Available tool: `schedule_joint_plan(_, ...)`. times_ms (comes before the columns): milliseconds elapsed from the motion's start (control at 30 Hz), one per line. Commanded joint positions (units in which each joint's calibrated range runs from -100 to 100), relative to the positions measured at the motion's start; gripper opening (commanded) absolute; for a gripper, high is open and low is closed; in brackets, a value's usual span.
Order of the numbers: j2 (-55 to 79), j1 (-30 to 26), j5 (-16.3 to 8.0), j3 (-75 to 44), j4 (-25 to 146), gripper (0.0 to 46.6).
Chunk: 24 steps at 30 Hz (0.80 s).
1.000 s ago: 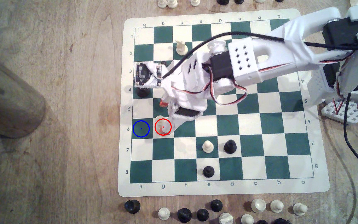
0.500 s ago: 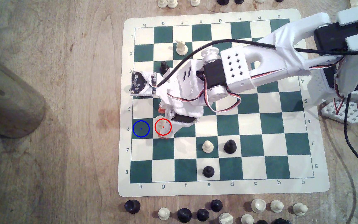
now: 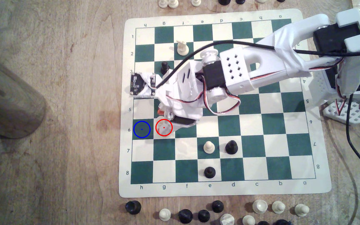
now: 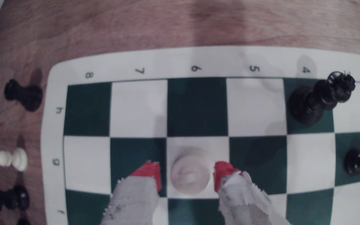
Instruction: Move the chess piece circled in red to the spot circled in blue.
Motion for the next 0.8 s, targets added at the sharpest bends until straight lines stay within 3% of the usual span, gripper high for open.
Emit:
schedule_joint_plan(0, -1.96, -0.39, -0.1, -5.63, -0.24, 8.6)
schedule_joint_plan(100, -2.04, -0.47, -0.24, -5.63, -0.24, 0.3)
schedule_joint_plan(400, -3.74, -0.78, -0.59, -6.81, 0.9, 0.3)
schedule_joint_plan(567, -4.76, -3.28, -1.71, -19.14, 12.7, 0.3)
schedule_joint_plan(767, -2.21, -3.75, -1.66, -27.21, 13.52, 0.3)
